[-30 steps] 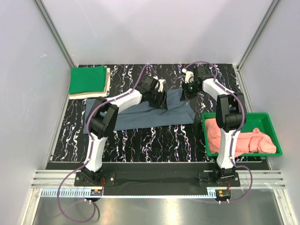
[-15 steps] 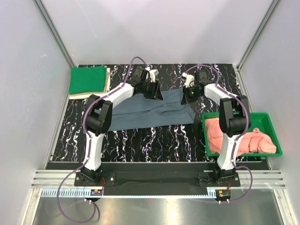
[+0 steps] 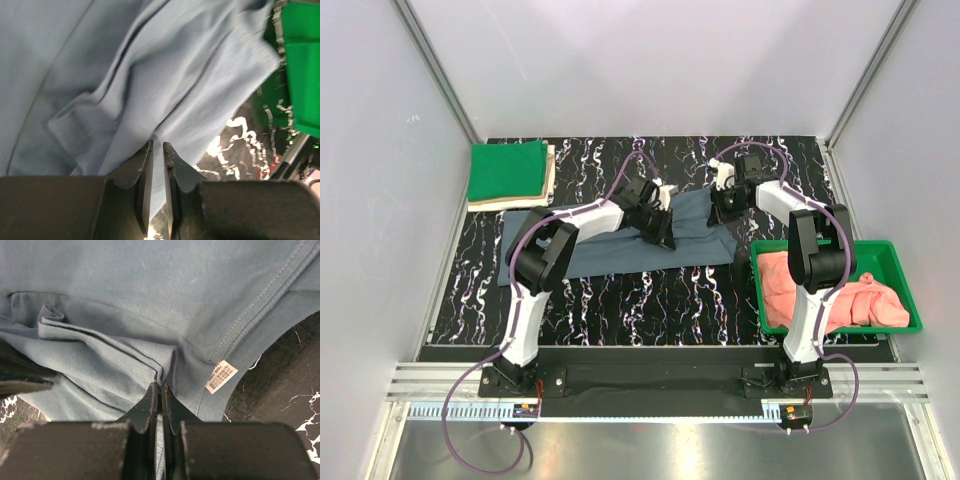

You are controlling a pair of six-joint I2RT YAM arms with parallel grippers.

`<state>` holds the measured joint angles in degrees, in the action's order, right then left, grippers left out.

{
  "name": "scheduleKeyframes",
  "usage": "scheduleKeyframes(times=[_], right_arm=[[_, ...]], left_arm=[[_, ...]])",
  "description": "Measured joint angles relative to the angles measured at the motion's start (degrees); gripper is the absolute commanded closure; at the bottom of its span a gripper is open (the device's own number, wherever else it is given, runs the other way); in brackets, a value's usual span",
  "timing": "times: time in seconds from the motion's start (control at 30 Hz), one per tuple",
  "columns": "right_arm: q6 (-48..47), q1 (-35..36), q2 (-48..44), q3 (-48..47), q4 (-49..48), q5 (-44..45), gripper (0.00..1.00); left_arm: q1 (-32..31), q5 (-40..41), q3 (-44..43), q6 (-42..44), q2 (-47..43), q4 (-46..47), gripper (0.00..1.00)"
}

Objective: Fold and stack the t-shirts
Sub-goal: Fold the tshirt

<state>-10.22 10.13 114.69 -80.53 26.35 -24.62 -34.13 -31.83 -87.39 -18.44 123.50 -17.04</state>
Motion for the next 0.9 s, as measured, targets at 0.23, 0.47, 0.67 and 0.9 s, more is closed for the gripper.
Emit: scheduleKeyframes(times=[0.23, 0.47, 0.67, 0.9], right_arm=[[-0.2, 0.0, 0.0, 0.2, -0.1, 0.0, 1.0], [-1.0, 0.0, -0.2, 1.5, -0.1, -0.1, 1.0], [-1.4, 0.0, -0.3, 1.5, -0.2, 0.0, 1.0], [-1.5, 0.0, -0.3, 1.5, -0.1, 0.1, 1.0]], left_arm=[[0.5, 0.7, 1.6, -0.4, -0.4, 0.0, 0.76], [1.4, 3.4, -3.9, 0.1, -3.9, -4.8, 0.82], [2.6, 6.2, -9.7, 1.7, -3.1, -5.4, 0.9], [1.0, 8.5, -4.5, 2.0, -0.5, -5.6, 0.93]])
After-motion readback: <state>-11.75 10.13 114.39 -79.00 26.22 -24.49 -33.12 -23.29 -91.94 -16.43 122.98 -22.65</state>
